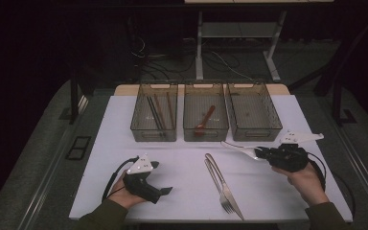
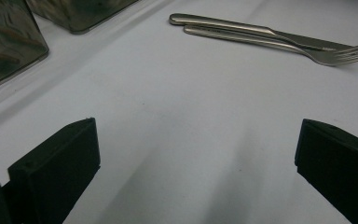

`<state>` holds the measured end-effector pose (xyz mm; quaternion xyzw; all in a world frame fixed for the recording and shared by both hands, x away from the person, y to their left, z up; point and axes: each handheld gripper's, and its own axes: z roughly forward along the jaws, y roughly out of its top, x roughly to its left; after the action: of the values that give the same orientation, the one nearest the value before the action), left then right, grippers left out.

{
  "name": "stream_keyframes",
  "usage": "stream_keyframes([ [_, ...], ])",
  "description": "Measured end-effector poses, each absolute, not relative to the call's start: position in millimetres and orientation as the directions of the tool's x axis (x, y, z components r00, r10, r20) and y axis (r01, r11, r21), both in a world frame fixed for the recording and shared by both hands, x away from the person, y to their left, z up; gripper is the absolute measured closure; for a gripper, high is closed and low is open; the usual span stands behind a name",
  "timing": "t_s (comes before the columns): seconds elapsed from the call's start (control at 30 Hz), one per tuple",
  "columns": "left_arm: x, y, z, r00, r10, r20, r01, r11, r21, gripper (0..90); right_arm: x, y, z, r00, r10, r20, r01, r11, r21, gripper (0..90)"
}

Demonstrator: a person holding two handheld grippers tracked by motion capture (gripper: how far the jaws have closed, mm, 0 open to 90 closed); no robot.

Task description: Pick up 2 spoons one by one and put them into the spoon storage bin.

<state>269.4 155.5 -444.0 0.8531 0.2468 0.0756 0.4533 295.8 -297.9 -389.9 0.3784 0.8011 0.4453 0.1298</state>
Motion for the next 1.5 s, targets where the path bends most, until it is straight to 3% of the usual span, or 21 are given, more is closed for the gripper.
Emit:
stream_keyframes([
  [0.83,269,155,-444,0.871,0.48,-0.107,0.351,-0.454,0.819,0.0,369,-235,-365,-0.619,0.778,0.107,0.47,0.258,0.844,82.4],
  [1.5,267,151,-444,0.877,0.469,-0.108,0.345,-0.458,0.819,0.0,413,-183,-388,-0.6,0.798,0.046,0.528,0.352,0.772,81.4],
])
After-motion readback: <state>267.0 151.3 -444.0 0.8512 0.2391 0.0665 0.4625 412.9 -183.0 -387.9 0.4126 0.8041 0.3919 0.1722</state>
